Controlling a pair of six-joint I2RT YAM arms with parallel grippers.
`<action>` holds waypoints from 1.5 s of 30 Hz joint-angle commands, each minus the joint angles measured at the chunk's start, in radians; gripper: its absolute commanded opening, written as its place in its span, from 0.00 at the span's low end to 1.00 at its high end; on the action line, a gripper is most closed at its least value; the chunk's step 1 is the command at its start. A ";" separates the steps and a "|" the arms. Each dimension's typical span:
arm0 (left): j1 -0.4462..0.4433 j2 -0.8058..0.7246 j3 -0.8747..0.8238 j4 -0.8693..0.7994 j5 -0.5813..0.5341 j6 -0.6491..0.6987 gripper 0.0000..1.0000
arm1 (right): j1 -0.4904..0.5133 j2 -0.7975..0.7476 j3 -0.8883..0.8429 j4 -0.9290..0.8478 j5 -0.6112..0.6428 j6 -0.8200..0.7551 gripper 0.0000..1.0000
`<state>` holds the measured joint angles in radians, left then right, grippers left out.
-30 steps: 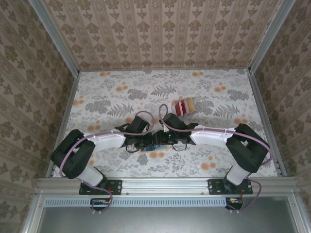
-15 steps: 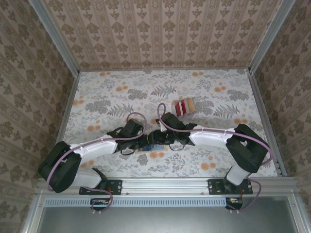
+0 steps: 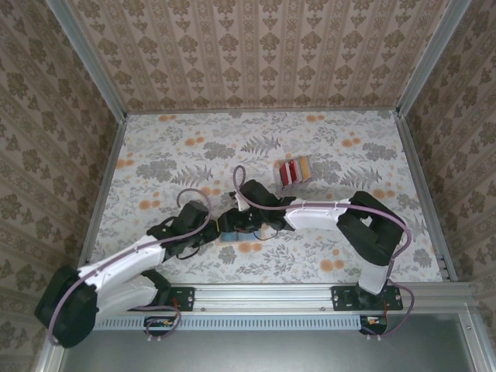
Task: Put the credit cards into the card holder
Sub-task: Flip over the card slot in the card holder, then pick up the credit card from the storage box.
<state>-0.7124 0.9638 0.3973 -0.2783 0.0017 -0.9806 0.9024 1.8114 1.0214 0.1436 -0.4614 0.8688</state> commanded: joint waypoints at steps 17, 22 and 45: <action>0.133 -0.400 -0.145 -0.116 0.050 -0.072 0.29 | 0.003 -0.012 0.021 -0.163 0.149 -0.115 0.49; 0.134 -0.366 -0.141 -0.089 0.059 -0.066 0.29 | -0.037 -0.067 -0.012 -0.242 0.230 -0.168 0.50; 0.133 -0.208 -0.120 0.009 0.101 -0.055 0.30 | -0.165 -0.204 -0.188 -0.276 0.283 -0.203 0.50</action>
<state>-0.5873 0.7376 0.2577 -0.2935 0.0841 -1.0405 0.7471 1.6497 0.8516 -0.0914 -0.2214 0.6960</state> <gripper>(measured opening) 0.297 0.500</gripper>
